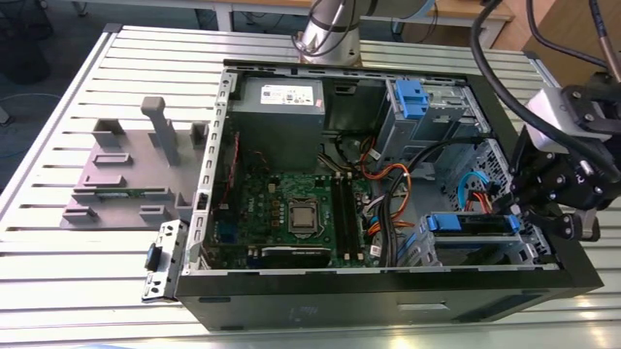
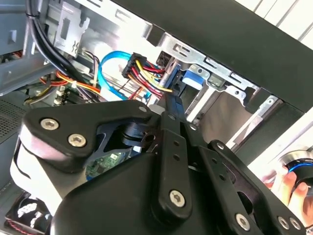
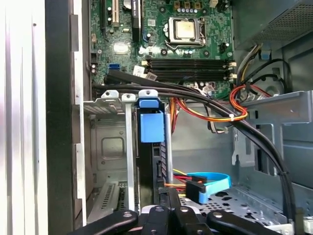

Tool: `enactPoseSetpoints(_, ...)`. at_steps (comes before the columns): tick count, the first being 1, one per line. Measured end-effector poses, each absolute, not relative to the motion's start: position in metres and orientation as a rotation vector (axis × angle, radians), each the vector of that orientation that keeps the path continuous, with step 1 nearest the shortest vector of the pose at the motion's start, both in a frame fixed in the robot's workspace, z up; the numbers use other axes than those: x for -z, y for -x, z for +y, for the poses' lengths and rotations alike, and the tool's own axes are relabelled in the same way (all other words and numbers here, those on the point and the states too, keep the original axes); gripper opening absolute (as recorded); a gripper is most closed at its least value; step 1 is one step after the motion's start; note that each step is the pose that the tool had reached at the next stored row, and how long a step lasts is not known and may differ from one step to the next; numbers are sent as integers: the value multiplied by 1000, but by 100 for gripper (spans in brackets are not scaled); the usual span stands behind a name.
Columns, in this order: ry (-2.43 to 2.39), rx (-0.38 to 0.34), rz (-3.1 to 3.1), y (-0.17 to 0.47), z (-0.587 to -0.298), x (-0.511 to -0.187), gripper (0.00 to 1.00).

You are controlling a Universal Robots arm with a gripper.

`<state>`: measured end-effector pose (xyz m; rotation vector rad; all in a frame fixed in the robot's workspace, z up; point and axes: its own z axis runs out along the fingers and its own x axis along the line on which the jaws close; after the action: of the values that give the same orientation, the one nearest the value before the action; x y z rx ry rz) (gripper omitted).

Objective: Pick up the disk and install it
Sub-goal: 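Insert the first disk wire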

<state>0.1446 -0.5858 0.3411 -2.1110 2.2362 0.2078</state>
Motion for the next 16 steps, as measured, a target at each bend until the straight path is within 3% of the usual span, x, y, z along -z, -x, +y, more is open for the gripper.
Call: enactPoseSetpoints(16, 2113, -216, 2236, -146, -586, -333, 11)
